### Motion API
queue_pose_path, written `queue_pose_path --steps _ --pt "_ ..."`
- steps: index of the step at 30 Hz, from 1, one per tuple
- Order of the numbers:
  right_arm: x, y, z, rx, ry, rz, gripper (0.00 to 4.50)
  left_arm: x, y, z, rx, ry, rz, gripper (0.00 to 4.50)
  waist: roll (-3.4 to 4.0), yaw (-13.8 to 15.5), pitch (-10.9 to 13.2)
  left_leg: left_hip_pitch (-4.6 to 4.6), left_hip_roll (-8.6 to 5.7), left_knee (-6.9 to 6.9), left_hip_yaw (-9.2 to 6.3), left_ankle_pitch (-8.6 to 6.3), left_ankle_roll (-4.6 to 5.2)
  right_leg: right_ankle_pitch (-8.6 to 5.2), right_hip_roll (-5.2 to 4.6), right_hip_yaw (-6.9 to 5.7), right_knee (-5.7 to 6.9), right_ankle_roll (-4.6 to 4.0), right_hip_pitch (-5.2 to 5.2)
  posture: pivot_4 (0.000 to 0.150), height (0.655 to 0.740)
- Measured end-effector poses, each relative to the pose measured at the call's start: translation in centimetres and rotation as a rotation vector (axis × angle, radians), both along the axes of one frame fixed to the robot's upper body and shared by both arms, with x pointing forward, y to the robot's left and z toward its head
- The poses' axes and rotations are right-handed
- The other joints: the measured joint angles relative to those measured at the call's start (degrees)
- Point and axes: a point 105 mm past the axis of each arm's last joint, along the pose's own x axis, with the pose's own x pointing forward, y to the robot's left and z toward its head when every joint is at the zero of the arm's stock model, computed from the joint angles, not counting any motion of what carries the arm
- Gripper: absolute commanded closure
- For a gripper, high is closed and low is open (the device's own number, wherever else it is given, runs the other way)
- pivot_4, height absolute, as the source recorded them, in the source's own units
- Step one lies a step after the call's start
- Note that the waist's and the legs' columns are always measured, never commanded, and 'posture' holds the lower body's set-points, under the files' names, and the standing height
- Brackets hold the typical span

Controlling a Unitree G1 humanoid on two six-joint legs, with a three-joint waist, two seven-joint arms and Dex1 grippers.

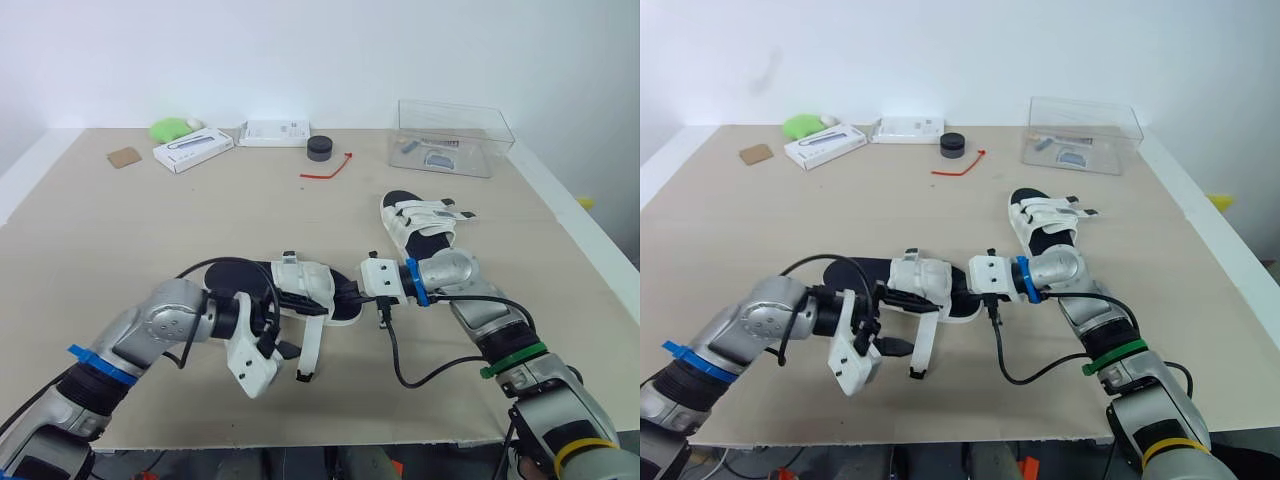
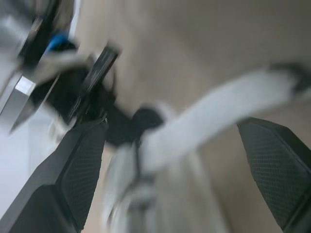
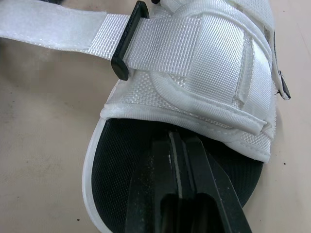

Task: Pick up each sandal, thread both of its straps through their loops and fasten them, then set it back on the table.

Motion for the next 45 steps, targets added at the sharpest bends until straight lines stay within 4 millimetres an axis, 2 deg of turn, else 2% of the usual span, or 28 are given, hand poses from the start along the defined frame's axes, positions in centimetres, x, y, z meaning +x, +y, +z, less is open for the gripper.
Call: queue_pose_path --steps 4,7,11,12,13,15,19,21,26,27,30,31,34,38,45 --pt "-0.1 -0.2 -0.1 0.004 -0.004 -0.010 4.50 -0.9 -0.6 -0.8 0.022 0.040 -0.050 0.13 0.00 0.01 0.00 0.00 0.01 0.02 0.08 0.01 0.02 -0.01 0.00 0.05 0.00 0.00 0.01 0.150 0.7400" --pt "-0.2 -0.5 -0.1 0.009 -0.007 -0.024 4.50 -1.0 -0.8 -0.8 0.034 0.040 -0.072 0.93 -0.01 0.13 -0.01 -0.02 0.01 0.06 0.11 0.02 0.03 -0.01 -0.03 0.06 -0.01 0.03 0.03 0.150 0.7400" --pt "-0.3 -0.5 -0.1 0.014 -0.005 -0.031 4.50 -0.6 -0.7 -1.1 0.064 0.052 -0.071 2.89 0.00 0.14 -0.01 -0.03 0.01 0.06 0.14 0.03 0.04 -0.01 -0.02 0.07 -0.07 0.03 0.04 0.150 0.7400" --pt "-0.3 -0.6 -0.1 0.013 -0.007 -0.031 4.50 -0.6 -0.6 -1.2 0.070 0.057 -0.067 3.27 0.00 0.14 -0.01 -0.05 0.01 0.06 0.13 0.03 0.04 0.00 -0.02 0.06 -0.10 0.05 0.04 0.150 0.7400" --pt "-0.3 -0.6 -0.1 0.012 -0.009 -0.032 4.50 -0.4 -0.5 -1.3 0.077 0.064 -0.063 3.93 0.00 0.14 -0.01 -0.06 0.01 0.06 0.13 0.03 0.04 0.02 -0.02 0.05 -0.12 0.09 0.04 0.150 0.7400" --pt "-0.3 -0.6 0.0 0.012 -0.011 -0.033 4.50 -0.2 -0.4 -1.5 0.084 0.073 -0.051 4.38 0.00 0.14 -0.01 -0.08 0.01 0.06 0.12 0.03 0.04 0.04 -0.02 0.05 -0.15 0.11 0.04 0.150 0.7400" --pt "-0.3 -0.7 0.0 0.012 -0.010 -0.034 4.50 0.4 -0.2 -1.2 0.055 0.164 0.007 4.38 0.00 0.14 -0.01 -0.10 0.01 0.06 0.13 0.03 0.05 0.04 -0.02 0.06 -0.21 0.11 0.05 0.150 0.7400" --pt "-0.3 -0.7 0.0 0.012 -0.011 -0.034 4.50 1.0 -0.1 -0.5 -0.004 0.279 0.077 4.38 0.00 0.13 -0.01 -0.11 0.01 0.07 0.12 0.03 0.05 0.06 -0.01 0.06 -0.21 0.15 0.04 0.150 0.7400" --pt "-0.3 -0.7 0.1 0.009 -0.011 -0.034 4.50 3.1 0.2 3.3 -0.226 0.647 0.254 4.38 -0.01 0.14 -0.01 -0.13 -0.01 0.08 0.06 0.04 0.06 0.12 0.31 0.02 -0.22 0.45 0.06 0.150 0.7400" --pt "-0.2 -0.7 0.1 0.007 -0.012 -0.034 4.50 3.9 -0.1 4.5 -0.294 0.782 0.292 4.38 -0.01 0.15 0.00 -0.14 -0.03 0.09 0.05 0.04 0.06 0.12 0.34 0.05 -0.22 0.51 0.07 0.150 0.7400" --pt "-0.2 -0.7 0.1 0.006 -0.012 -0.032 4.50 5.1 -0.5 6.1 -0.375 0.908 0.331 4.38 -0.03 0.09 0.01 -0.14 -0.05 0.10 0.04 0.04 0.06 0.14 0.38 0.09 -0.25 0.57 0.08 0.150 0.7400" --pt "-0.2 -0.7 0.1 0.004 -0.012 -0.032 4.50 6.5 -0.6 6.7 -0.427 1.000 0.379 4.38 -0.03 0.11 0.01 -0.15 -0.09 0.11 0.00 0.06 0.07 0.16 0.38 0.09 -0.24 0.60 0.09 0.150 0.7400" --pt "-0.1 -0.8 0.1 0.004 -0.014 -0.038 4.50 8.8 -0.3 5.9 -0.481 1.129 0.486 4.38 0.01 -0.03 0.02 -0.16 -0.12 0.10 0.02 0.06 0.06 0.17 0.38 0.14 -0.26 0.59 0.05 0.150 0.7400" --pt "0.0 -1.0 0.2 0.005 -0.020 -0.049 4.50 10.8 0.0 4.4 -0.513 1.237 0.583 4.38 -0.01 -0.03 0.03 -0.29 -0.12 0.10 -0.04 0.06 0.06 0.16 0.36 0.13 -0.27 0.57 -0.02 0.150 0.7400" --pt "0.1 -1.3 0.1 0.010 -0.024 -0.074 4.50 11.8 0.1 3.3 -0.456 1.260 0.602 4.38 -0.02 0.03 0.03 -0.31 -0.26 0.10 -0.07 0.06 0.05 0.17 0.22 0.12 -0.27 0.59 -0.01 0.150 0.7400"
